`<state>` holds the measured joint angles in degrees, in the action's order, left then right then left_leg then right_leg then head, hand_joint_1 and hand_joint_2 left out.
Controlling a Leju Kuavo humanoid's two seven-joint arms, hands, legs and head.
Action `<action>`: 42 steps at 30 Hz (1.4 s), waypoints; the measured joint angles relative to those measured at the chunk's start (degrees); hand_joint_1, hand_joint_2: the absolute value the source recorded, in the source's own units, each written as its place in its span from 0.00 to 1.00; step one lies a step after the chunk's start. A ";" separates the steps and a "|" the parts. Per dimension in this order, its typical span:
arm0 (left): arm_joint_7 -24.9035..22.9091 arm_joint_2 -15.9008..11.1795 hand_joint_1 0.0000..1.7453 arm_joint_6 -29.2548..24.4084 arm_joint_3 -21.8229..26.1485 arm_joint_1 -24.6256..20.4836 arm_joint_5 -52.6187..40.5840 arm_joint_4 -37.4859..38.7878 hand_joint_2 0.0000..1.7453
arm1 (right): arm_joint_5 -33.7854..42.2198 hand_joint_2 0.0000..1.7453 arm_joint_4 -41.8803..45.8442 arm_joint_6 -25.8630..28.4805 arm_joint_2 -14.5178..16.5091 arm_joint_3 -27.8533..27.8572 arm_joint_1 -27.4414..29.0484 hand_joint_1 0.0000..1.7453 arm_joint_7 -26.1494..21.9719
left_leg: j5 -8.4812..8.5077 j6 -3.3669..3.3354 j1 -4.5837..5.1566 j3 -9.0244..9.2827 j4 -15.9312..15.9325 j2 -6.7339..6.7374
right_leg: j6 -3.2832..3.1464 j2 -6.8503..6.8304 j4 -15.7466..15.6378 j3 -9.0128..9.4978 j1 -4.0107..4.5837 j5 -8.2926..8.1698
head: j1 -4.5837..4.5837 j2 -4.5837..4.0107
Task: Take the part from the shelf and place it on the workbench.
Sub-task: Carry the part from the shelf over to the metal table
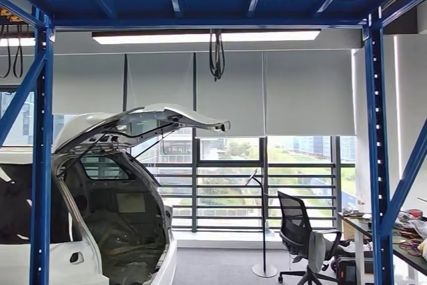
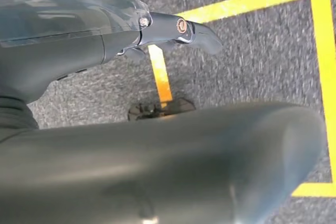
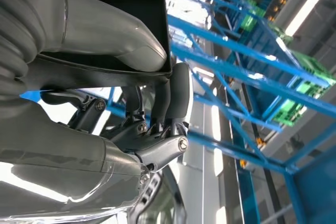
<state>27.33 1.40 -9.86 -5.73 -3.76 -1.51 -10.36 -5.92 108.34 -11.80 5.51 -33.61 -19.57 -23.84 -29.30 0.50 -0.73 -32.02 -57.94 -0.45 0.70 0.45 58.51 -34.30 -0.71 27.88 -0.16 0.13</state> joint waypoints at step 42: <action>-1.34 -4.73 0.00 -1.02 0.59 1.65 -2.10 0.04 1.00 | -5.13 1.00 3.98 3.63 0.59 1.45 2.42 1.00 -1.18 | -1.64 2.27 -1.19 2.34 -3.58 0.12 | -0.98 -1.19 -0.43 -1.15 0.67 -1.78 | 0.01 0.00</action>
<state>25.99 -3.33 -10.88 -5.14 -2.11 -3.61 -10.32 -11.05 112.33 -8.17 6.10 -32.15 -17.15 -25.02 -30.95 2.77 -1.92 -29.68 -61.52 -0.33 -0.28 -0.74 58.09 -35.46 -0.04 26.10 -0.15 0.13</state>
